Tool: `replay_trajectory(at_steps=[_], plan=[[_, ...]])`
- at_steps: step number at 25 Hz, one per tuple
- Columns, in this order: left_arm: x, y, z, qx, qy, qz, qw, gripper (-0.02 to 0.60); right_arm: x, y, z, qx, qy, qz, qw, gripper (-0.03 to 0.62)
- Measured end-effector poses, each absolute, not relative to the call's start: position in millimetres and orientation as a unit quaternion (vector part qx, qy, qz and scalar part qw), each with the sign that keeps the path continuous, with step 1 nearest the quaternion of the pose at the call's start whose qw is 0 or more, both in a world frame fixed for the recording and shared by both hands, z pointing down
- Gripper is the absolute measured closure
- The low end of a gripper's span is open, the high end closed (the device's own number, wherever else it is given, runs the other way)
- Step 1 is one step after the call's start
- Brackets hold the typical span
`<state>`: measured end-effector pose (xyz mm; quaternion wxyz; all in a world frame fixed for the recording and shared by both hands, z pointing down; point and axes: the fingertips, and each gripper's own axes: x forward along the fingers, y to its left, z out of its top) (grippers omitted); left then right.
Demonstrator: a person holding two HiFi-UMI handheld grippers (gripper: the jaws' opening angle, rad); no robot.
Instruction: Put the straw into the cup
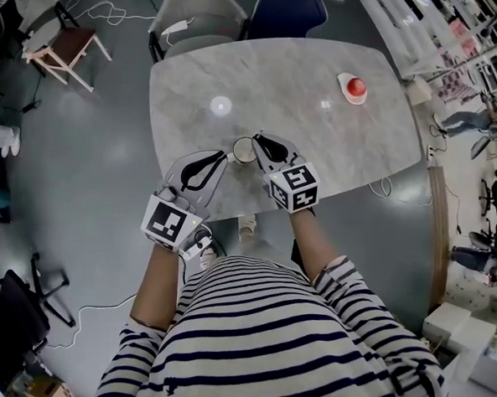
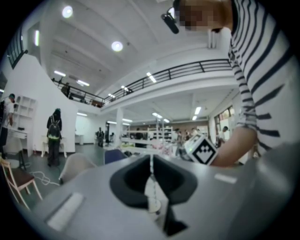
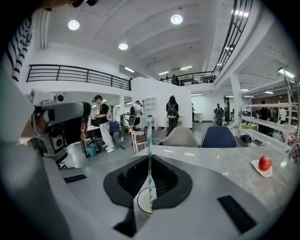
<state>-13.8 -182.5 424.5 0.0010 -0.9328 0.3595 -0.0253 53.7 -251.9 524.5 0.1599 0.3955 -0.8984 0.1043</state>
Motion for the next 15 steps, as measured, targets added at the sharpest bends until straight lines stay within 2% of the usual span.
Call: replay_trajectory(at_steps=[15], plan=[[-9, -182, 434, -0.935, 0.353, -0.037, -0.005, 0.558, 45, -257, 577, 0.397, -0.883, 0.145, 0.205, 0.571]])
